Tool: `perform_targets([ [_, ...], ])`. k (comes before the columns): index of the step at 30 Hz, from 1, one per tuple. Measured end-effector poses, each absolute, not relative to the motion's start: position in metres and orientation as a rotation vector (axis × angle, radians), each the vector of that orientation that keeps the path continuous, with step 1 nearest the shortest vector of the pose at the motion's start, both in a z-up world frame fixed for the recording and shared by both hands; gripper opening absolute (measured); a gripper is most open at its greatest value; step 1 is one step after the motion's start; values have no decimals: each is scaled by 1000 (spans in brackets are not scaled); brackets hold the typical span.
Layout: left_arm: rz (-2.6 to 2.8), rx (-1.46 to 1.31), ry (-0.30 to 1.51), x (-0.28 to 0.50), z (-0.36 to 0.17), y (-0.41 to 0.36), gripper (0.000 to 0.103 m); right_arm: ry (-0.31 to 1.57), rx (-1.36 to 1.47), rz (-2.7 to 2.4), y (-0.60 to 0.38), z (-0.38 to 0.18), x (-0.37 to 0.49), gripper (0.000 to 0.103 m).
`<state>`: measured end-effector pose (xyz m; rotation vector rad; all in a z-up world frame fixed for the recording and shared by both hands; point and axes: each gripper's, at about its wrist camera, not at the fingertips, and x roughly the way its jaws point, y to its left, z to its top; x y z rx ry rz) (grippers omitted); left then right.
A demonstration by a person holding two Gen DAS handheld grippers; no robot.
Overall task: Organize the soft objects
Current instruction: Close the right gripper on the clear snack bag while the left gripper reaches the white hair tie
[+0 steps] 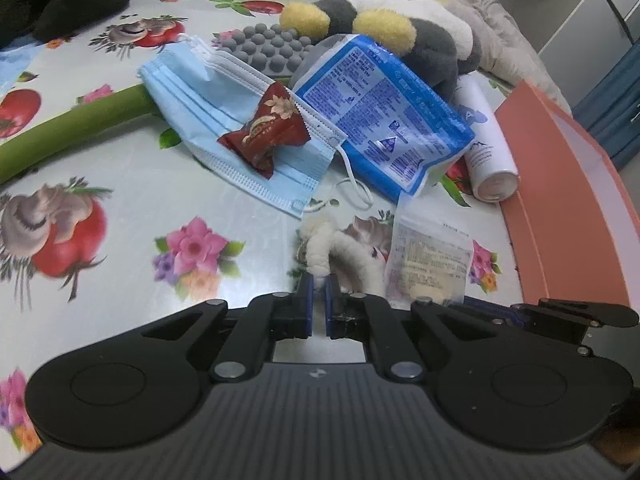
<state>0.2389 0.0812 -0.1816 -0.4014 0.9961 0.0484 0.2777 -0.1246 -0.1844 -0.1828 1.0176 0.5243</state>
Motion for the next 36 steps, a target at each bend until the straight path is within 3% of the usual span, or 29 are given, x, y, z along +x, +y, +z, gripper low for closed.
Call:
perform_targets([
  [21,106,-449,968,124,-170,91,7,1009,-134,462,-157,-160,184,8],
  [27,116,-460,984,117,-174,92,8,1016,-112,450,-165,-159,176,14],
  [28,118,-466,988,117,-175,92,13,1018,-113,451,-165,-159,177,15],
  [30,119,-474,992,116,-176,91,27,1014,-124,445,-165,-158,178,37],
  [32,122,-471,984,116,-176,89,46,995,-121,457,-166,-156,177,47],
  [34,123,-467,975,116,-174,86,51,983,-123,462,-166,-154,179,54],
  [36,120,-473,972,117,-175,85,58,975,-123,475,-164,-155,182,75],
])
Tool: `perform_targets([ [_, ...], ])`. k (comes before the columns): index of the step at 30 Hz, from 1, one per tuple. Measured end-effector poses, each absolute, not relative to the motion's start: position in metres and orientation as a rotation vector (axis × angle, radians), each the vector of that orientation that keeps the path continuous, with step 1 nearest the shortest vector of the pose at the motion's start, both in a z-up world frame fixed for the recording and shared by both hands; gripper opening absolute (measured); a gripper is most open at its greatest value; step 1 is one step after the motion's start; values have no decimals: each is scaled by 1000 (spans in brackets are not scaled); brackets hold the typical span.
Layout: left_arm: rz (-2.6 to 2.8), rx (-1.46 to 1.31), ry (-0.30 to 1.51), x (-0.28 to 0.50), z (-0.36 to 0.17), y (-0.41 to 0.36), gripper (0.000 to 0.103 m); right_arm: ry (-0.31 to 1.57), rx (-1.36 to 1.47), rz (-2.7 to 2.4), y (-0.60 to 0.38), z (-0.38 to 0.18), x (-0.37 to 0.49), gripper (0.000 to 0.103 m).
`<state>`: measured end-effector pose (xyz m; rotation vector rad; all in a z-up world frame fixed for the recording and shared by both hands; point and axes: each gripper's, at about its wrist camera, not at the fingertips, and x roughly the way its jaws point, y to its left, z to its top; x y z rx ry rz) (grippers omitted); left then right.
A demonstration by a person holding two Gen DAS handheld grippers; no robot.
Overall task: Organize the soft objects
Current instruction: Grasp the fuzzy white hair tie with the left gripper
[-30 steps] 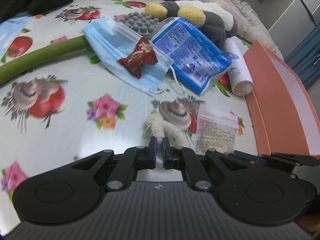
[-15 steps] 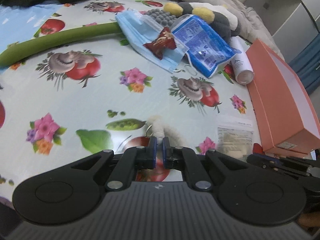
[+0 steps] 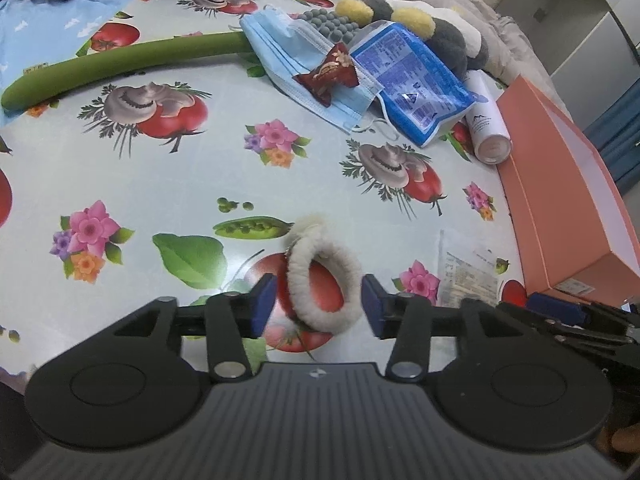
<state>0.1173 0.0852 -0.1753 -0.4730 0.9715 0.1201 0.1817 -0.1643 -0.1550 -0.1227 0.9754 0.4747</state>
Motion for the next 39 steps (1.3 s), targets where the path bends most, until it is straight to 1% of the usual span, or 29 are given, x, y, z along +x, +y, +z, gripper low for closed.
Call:
perform_targets([
  [1,123,-470,972,118,-176,84,61,972,-124,482,-163,-156,183,78],
  [3,119,-458,977,120,-177,82,61,953,-132,501,-159,-161,186,80],
  [9,109,-445,991,122,-181,78,61,966,-173,551,-145,-179,193,80],
  [14,117,-436,984,124,-181,79,70,995,-230,519,-142,-196,196,77],
  [15,118,-433,979,125,-181,78,71,988,-230,519,-143,-197,195,72],
  [16,119,-429,975,125,-180,78,72,981,-241,514,-143,-197,194,69],
  [17,121,-425,974,126,-180,78,72,976,-252,515,-143,-197,193,65],
  [18,123,-419,975,127,-181,77,73,974,-254,520,-144,-196,193,56],
  [20,122,-408,971,129,-182,74,73,977,-256,512,-146,-194,195,48],
  [21,121,-401,972,130,-182,73,73,982,-255,506,-147,-192,197,42],
  [23,123,-374,975,132,-184,68,73,983,-256,489,-150,-189,198,38],
  [27,133,-295,984,136,-185,58,73,1001,-229,472,-159,-189,198,38],
  [31,151,-241,978,139,-186,52,71,1002,-235,472,-162,-191,191,38],
  [33,159,-194,982,142,-189,47,68,992,-248,471,-161,-191,189,38],
  [34,160,-159,993,144,-192,43,64,989,-254,471,-160,-192,189,38],
  [36,158,-120,999,144,-196,39,61,984,-267,475,-159,-192,188,38],
  [37,151,-104,994,144,-197,37,57,984,-272,477,-159,-191,189,38],
  [38,143,-100,993,144,-197,36,50,985,-273,479,-159,-191,189,38],
  [39,141,-106,992,144,-196,36,47,987,-270,482,-160,-191,190,38],
])
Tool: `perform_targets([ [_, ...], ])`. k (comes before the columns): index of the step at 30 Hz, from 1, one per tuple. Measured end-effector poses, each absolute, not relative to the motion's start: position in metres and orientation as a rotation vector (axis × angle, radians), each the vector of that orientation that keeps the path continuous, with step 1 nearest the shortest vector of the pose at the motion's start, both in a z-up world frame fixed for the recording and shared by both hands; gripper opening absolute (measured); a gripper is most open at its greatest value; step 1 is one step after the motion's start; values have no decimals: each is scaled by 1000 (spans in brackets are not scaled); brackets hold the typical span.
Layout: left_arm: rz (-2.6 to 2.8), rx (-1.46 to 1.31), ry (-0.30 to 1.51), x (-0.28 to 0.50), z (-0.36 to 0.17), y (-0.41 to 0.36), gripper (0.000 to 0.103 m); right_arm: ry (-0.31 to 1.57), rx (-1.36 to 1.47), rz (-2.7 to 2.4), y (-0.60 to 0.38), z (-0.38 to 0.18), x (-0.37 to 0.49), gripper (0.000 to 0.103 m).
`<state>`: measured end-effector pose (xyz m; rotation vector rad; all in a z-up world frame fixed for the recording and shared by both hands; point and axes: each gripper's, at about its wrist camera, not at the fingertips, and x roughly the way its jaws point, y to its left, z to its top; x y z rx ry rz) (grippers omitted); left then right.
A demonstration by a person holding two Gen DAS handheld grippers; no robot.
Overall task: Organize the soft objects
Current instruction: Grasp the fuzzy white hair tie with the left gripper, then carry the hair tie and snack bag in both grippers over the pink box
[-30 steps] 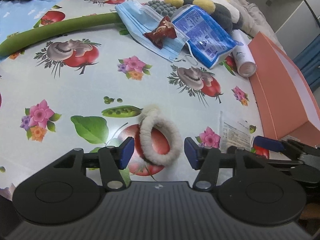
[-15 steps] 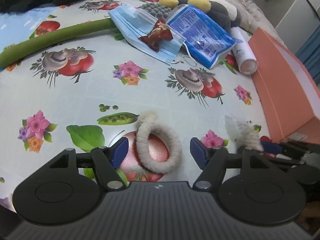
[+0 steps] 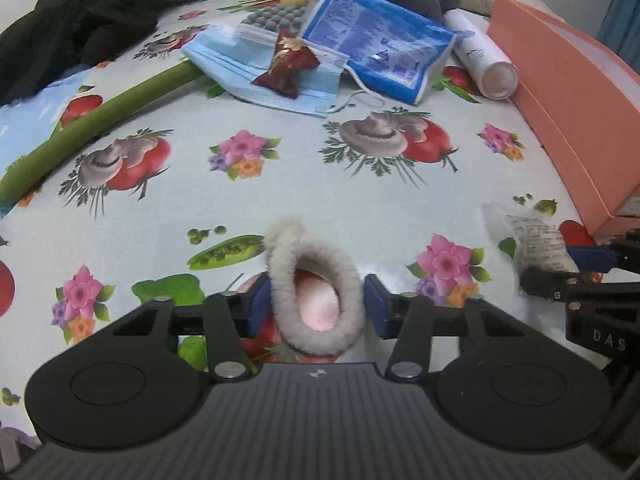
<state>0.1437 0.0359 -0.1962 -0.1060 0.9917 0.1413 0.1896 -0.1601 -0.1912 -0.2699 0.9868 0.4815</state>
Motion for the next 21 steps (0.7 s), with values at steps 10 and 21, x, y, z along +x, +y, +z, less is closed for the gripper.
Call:
perform_targets([
  [10,132,-213,993,142,-191,42,11,1002,-214,476,-165,-187,190,37],
  [21,92,-339,936,125,-163,45,11,948,-175,461,-171,-160,176,37],
])
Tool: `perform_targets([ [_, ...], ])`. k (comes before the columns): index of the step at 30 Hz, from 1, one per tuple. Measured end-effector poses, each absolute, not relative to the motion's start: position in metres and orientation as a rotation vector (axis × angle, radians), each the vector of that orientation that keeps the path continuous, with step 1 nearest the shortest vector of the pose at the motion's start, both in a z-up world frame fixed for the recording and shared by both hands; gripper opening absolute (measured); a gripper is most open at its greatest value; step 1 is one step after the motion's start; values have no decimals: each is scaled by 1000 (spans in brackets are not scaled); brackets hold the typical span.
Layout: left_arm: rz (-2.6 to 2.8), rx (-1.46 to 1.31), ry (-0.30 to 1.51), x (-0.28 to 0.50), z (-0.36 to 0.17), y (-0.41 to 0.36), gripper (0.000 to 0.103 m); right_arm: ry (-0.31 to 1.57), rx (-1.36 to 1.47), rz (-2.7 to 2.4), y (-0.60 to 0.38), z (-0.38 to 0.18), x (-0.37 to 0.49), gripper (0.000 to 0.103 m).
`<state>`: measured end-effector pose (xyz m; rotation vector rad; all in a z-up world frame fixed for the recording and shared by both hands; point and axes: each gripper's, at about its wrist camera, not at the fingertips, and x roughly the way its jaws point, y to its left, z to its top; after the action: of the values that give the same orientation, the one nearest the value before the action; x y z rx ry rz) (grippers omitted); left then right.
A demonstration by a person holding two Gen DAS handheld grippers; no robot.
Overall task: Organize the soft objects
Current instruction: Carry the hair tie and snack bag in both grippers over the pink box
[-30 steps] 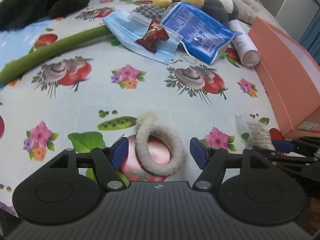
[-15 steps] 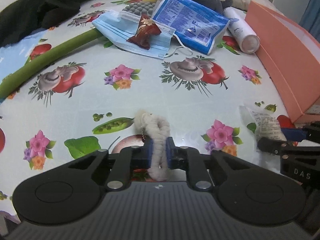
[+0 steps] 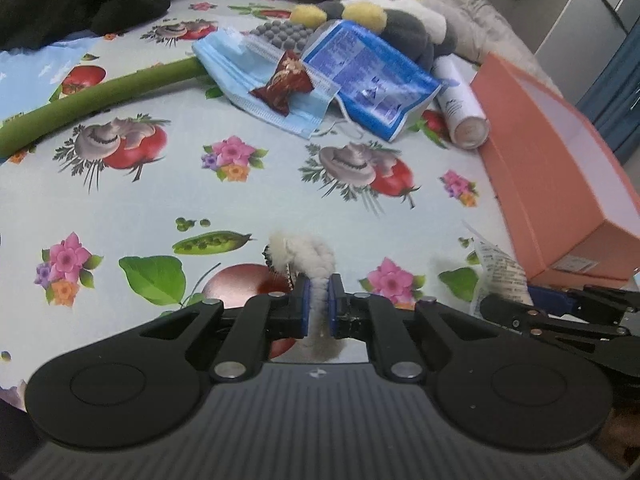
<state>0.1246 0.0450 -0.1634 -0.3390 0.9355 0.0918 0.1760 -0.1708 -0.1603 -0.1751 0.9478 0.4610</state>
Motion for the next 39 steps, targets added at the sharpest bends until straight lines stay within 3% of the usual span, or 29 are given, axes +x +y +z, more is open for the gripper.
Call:
perform_targets([
  [21,8,-391,754,93,-69,35,11,778,-69,473,-186,-68,143,37],
  [39,-108,-357,684,69,-27,2,11,675,-45,453,-201,-22,104,37],
])
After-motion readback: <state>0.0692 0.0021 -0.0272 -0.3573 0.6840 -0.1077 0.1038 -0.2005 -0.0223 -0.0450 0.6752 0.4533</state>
